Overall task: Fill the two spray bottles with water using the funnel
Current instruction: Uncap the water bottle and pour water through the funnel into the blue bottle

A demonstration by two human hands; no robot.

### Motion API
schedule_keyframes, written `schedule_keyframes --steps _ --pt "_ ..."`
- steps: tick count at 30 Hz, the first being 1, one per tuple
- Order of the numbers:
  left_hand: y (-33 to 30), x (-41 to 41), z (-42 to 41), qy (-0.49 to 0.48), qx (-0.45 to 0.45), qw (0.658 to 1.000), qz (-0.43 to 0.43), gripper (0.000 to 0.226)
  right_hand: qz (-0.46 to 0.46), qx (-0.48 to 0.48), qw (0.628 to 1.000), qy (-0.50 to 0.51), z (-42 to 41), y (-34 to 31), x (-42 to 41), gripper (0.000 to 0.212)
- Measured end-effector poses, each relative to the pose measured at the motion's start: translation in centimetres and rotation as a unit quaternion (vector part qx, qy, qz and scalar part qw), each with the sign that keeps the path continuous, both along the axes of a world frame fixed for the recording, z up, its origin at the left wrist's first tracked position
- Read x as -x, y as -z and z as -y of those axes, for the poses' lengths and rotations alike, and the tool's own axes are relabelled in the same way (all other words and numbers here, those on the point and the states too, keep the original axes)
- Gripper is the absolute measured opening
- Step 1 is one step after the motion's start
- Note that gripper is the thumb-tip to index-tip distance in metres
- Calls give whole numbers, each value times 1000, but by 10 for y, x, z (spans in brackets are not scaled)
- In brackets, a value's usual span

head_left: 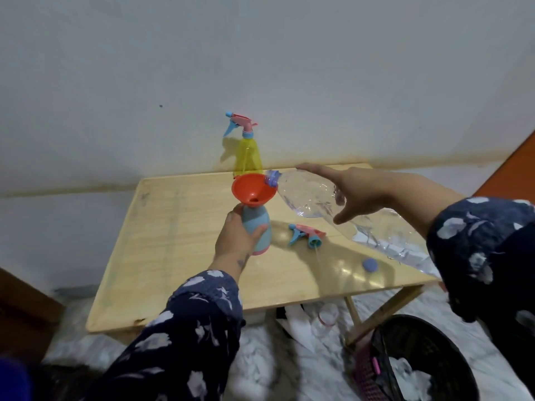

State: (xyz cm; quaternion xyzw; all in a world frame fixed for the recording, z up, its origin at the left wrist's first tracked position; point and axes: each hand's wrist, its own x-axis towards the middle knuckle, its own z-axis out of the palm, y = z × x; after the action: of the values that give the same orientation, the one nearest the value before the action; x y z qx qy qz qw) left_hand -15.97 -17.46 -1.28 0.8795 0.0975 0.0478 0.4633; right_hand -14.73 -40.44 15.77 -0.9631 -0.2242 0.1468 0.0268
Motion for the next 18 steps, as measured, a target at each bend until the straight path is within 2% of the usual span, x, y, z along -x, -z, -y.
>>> schedule_keyframes --steps 18 --pt "1 -1 -4 8 -134 991 -23 56 46 92 995 -12 -2 -11 1 122"
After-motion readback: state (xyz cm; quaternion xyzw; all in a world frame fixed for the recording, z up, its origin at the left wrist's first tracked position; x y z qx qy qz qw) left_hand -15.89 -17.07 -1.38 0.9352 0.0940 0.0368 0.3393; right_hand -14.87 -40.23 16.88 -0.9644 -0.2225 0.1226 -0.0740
